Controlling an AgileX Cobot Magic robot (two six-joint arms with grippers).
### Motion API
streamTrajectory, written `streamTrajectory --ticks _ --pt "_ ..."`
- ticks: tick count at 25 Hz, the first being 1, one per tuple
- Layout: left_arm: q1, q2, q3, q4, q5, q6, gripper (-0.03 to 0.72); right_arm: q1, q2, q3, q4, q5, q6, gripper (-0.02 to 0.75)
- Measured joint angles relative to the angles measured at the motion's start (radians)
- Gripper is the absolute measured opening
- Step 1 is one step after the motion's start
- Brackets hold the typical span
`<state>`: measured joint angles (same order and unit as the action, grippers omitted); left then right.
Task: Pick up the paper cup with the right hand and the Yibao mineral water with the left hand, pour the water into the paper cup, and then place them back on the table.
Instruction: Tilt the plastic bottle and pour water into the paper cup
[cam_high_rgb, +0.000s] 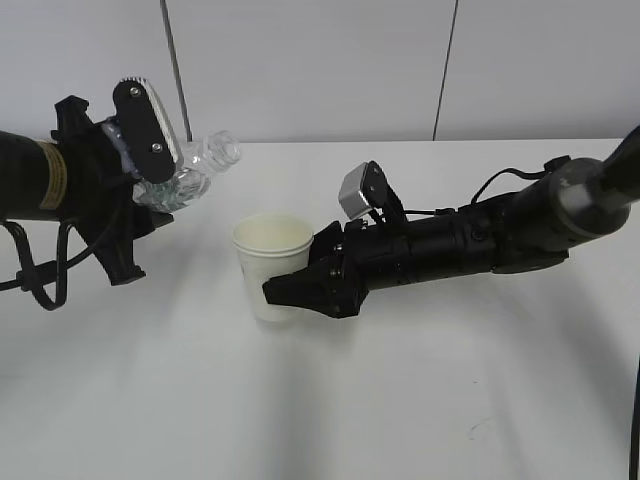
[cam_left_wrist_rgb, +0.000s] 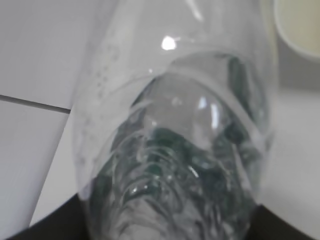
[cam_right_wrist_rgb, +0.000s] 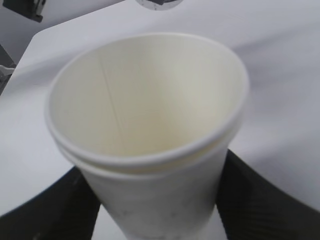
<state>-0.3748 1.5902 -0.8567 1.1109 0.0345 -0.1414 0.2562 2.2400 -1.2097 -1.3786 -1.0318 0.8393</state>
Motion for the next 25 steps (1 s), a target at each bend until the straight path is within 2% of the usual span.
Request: streamTrajectory --ticks 17,25 --pt "-0.005 0.000 -0.025 0.196 0.079 0.002 0.353 0.000 0.002 -0.009 -0.029 0.026 0.015 0.521" --pt "-0.005 0.000 -0.025 0.213 0.087 0.003 0.353 0.037 0.002 -0.017 -0.036 0.039 0.018 0.521"
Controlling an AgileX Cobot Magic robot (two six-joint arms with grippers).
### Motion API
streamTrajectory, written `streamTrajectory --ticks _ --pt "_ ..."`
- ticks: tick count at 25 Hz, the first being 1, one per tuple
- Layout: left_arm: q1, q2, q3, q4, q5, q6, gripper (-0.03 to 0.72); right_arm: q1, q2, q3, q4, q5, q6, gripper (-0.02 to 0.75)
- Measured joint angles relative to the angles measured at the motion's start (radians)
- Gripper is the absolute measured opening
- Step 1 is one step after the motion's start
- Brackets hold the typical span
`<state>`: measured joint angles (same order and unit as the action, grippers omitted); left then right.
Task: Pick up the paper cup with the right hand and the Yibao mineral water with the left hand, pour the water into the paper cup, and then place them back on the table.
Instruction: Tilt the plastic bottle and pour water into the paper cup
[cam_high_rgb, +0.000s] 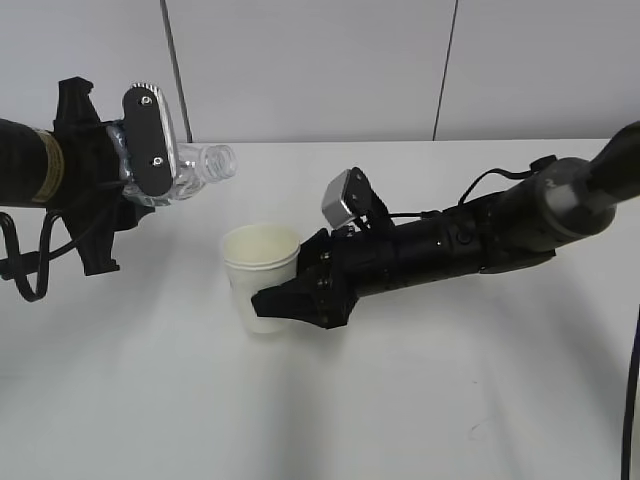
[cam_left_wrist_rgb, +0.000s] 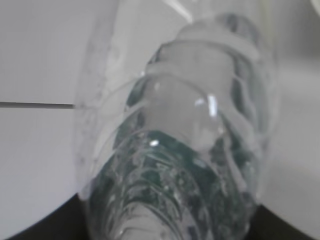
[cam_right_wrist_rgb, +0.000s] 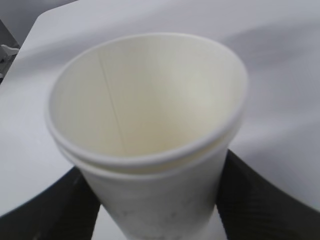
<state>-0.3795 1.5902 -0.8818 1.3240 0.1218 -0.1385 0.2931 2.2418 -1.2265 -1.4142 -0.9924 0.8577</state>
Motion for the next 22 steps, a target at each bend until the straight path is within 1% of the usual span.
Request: streamTrajectory --ticks 4,9,13,22 --pt "0.000 0.000 0.000 0.013 0.008 0.000 0.353 0.024 0.000 -0.014 -0.006 0.017 0.008 0.521" --pt "0.000 0.000 0.000 0.044 0.021 0.000 0.350 0.024 0.000 -0.026 -0.009 0.021 0.025 0.521" --pt "0.000 0.000 0.000 0.104 0.022 0.000 0.337 0.024 0.000 -0.028 -0.009 0.021 0.036 0.521" --pt "0.000 0.000 0.000 0.173 0.025 0.003 0.335 0.024 0.002 -0.028 -0.010 0.021 0.041 0.521"
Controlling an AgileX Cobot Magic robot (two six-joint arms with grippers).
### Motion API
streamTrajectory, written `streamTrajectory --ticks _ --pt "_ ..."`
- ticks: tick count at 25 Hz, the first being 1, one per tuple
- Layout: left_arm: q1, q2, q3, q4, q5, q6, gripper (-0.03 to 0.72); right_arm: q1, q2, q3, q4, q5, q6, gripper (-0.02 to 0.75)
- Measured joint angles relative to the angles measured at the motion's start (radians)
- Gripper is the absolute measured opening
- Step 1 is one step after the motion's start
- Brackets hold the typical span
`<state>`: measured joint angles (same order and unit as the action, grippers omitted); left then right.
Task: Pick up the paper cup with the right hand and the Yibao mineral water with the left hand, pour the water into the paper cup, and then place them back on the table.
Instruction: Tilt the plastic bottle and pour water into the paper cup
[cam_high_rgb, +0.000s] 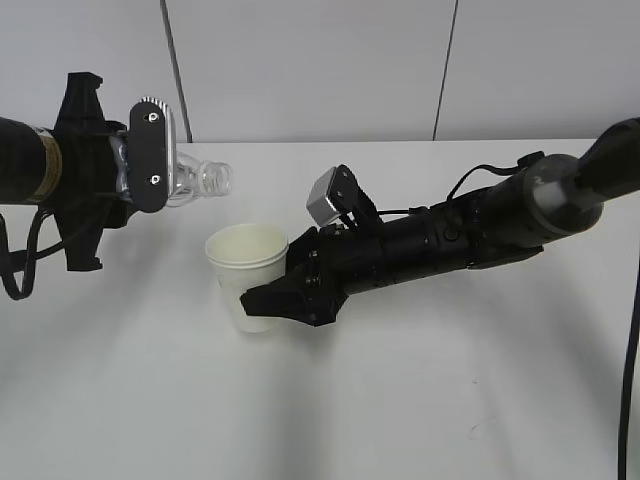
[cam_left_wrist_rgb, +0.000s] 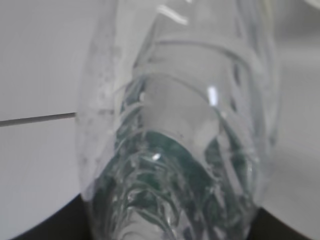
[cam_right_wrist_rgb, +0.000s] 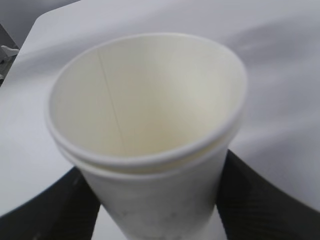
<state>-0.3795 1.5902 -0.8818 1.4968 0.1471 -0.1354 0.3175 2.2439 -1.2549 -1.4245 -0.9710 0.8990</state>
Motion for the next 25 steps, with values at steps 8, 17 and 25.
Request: streamTrajectory --ticks 8,17,25 --pt "0.000 0.000 0.000 0.054 0.026 0.000 0.333 0.000 0.000 0.000 0.000 0.000 0.004 0.521" --pt "-0.031 0.005 -0.001 0.118 0.086 0.000 0.323 0.000 0.000 0.000 -0.002 0.000 0.005 0.521" --pt "-0.049 0.041 -0.001 0.128 0.120 0.001 0.322 0.000 0.000 0.000 -0.016 0.000 0.006 0.521"
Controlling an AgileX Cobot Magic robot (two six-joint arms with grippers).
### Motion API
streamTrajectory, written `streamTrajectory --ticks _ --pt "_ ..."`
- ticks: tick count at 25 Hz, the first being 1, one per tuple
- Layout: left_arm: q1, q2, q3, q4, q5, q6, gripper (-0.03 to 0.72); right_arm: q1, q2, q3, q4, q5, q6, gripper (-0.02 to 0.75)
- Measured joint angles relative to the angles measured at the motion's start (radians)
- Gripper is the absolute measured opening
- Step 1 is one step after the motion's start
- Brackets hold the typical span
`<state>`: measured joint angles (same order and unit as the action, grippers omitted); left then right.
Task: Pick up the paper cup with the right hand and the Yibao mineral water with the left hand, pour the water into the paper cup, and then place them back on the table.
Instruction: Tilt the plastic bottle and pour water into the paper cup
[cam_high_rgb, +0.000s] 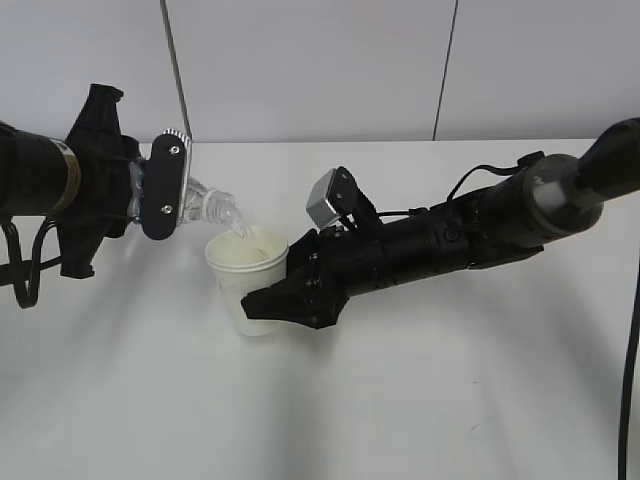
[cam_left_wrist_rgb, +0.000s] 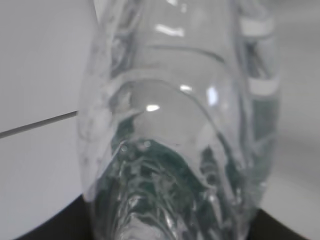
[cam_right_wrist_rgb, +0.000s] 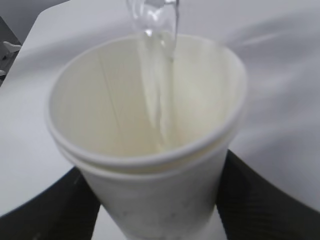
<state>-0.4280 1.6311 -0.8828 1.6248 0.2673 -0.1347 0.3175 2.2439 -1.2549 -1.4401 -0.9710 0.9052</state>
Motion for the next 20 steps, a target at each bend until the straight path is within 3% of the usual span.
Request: streamTrajectory --ticks 20 --pt "-0.001 0.000 0.000 0.028 0.005 0.000 0.317 0.000 0.000 -0.002 -0.005 0.009 0.001 0.521"
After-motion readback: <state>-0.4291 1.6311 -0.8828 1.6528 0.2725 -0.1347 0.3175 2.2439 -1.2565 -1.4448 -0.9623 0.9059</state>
